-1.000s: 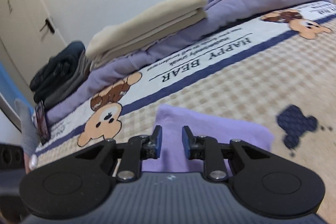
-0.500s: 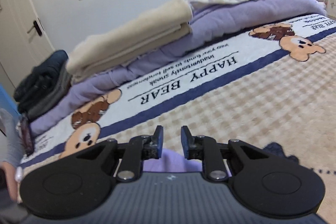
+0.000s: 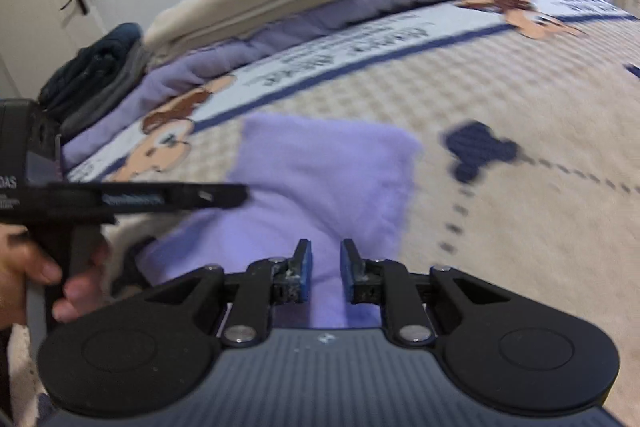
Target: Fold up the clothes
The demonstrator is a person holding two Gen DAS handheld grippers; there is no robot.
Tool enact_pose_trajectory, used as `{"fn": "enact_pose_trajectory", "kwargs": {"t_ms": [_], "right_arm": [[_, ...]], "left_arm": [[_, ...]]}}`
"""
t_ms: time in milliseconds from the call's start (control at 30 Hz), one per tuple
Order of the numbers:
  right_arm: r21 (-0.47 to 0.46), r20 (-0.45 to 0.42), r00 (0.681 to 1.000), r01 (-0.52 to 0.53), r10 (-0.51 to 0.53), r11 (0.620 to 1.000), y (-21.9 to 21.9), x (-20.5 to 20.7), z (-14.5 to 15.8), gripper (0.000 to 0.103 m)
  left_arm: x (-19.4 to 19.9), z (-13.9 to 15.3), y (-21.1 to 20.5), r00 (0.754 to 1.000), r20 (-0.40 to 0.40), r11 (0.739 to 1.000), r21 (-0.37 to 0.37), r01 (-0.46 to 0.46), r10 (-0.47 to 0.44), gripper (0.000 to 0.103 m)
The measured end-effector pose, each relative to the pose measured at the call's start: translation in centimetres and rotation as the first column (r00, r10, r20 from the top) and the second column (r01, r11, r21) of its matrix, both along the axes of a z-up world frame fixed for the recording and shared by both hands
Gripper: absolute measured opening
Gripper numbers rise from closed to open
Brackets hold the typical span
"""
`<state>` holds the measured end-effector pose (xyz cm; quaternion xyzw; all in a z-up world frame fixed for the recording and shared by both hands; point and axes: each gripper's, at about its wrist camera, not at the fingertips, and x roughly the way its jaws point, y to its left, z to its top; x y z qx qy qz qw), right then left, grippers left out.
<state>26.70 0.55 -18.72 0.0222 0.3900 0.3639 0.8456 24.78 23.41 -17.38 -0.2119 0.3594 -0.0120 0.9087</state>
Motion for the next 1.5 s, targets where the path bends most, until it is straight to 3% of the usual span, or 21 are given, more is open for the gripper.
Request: {"fn": "enact_pose_trajectory", "kwargs": {"t_ms": [167, 300, 433, 567, 700, 967, 1033, 1133, 1233, 1367, 1500], "right_arm": [[0.069, -0.009, 0.999, 0.048, -0.047, 0.996, -2.0, 0.1, 1.2, 0.021], [0.06, 0.04, 0.997, -0.072, 0.07, 0.996, 0.1, -2.4, 2.6, 0.02], [0.019, 0.057, 0.984, -0.172, 0.17, 0.985, 2.3, -4.8, 2.4, 0.02], [-0.042, 0.058, 0.976, -0.208, 0.21, 0.977, 2.8, -6.4, 1.2, 0.02], [-0.04, 0.027, 0.981, -0.192, 0.194, 0.98, 1.3, -6.4, 0.3, 0.02], [-0.056, -0.008, 0.989, -0.145, 0.145, 0.988, -0.9, -5.9, 0.1, 0.02], [-0.108, 0.012, 0.988, -0.153, 0.155, 0.982, -0.8, -6.1, 0.2, 0.02], [-0.117, 0.006, 0.989, -0.143, 0.145, 0.983, -1.2, -6.0, 0.5, 0.02], [-0.096, 0.03, 0.991, -0.129, 0.133, 0.987, -1.3, -6.2, 1.4, 0.022], [-0.09, 0.05, 0.988, -0.143, 0.148, 0.986, -0.1, -6.5, 1.7, 0.022], [-0.117, 0.026, 0.987, -0.156, 0.16, 0.981, 0.7, -6.4, 0.4, 0.021]], "left_arm": [[-1.3, 1.9, -0.7, 0.998, 0.027, 0.999, -0.006, 0.049, -0.049, 0.023], [-3.5, 3.0, -2.6, 0.985, 0.053, 0.986, 0.039, 0.16, -0.162, 0.023], [-5.2, 2.4, -3.8, 0.973, 0.019, 0.968, 0.112, 0.226, -0.229, 0.023], [-6.0, 0.9, -3.2, 0.974, -0.004, 0.967, 0.115, 0.226, -0.228, 0.023], [-6.3, 0.1, -2.3, 0.973, 0.011, 0.97, 0.087, 0.229, -0.231, 0.023], [-6.0, 0.6, -1.9, 0.973, -0.01, 0.97, 0.081, 0.229, -0.229, 0.023], [-6.2, 0.9, -1.7, 0.975, -0.016, 0.972, 0.083, 0.221, -0.22, 0.023], [-7.0, 1.6, -0.9, 0.982, -0.014, 0.981, 0.048, 0.188, -0.187, 0.025], [-7.4, 2.2, -1.0, 0.985, -0.005, 0.981, 0.086, 0.175, -0.175, 0.032], [-7.1, 1.5, -1.7, 0.982, -0.081, 0.968, 0.169, 0.183, -0.172, 0.032], [-7.5, 0.9, -1.4, 0.984, -0.094, 0.97, 0.179, 0.164, -0.149, 0.034]]}}
